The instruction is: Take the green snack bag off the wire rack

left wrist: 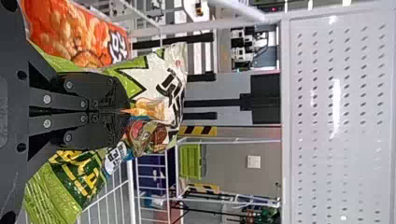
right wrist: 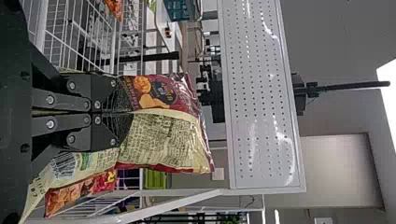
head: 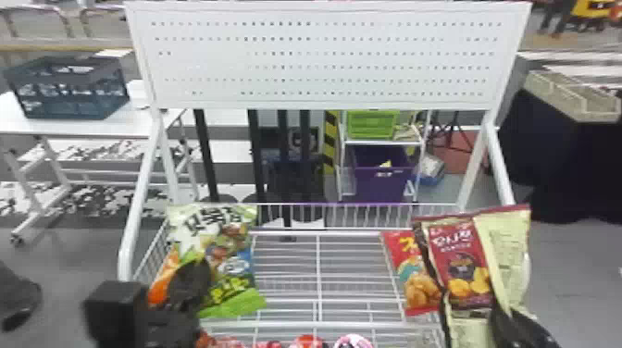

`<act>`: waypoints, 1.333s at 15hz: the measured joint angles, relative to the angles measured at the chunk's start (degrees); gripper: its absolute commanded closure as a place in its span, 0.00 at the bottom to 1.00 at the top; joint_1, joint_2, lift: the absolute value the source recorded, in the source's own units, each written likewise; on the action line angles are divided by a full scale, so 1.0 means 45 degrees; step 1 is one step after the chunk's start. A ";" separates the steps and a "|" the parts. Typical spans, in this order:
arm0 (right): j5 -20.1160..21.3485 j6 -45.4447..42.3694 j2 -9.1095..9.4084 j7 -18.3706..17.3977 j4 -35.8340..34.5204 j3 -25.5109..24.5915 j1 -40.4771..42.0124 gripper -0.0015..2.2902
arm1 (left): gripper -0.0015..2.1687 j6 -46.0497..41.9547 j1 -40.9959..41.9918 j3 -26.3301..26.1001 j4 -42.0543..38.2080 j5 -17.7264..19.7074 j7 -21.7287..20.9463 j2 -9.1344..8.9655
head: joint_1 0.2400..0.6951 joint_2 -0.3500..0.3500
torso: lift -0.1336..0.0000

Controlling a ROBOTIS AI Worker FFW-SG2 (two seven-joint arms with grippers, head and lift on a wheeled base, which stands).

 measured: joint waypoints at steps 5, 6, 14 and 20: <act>0.0104 -0.0013 -0.0002 0.0016 -0.0121 0.0182 0.0085 0.98 | 0.87 -0.3447 0.3918 0.2922 -0.1703 0.0050 -0.0459 -0.0320 | 0.57 0.50 | 1.00; 0.0106 -0.0026 -0.0008 0.0020 -0.0151 0.0188 0.0126 0.98 | 0.87 -0.4130 0.4478 0.3367 -0.1848 0.0100 -0.0571 -0.0530 | 0.57 0.50 | 1.00; 0.0148 -0.0215 -0.0077 0.0049 -0.0382 0.0177 0.0475 0.98 | 0.87 -0.6744 0.7006 0.4304 -0.2235 -0.0226 -0.1527 -0.1862 | 0.57 0.50 | 1.00; 0.0203 -0.0325 -0.0072 0.0058 -0.0477 0.0173 0.0622 0.98 | 0.87 -0.6773 0.7100 0.4065 -0.2328 -0.0629 -0.1394 -0.1880 | 0.57 0.50 | 1.00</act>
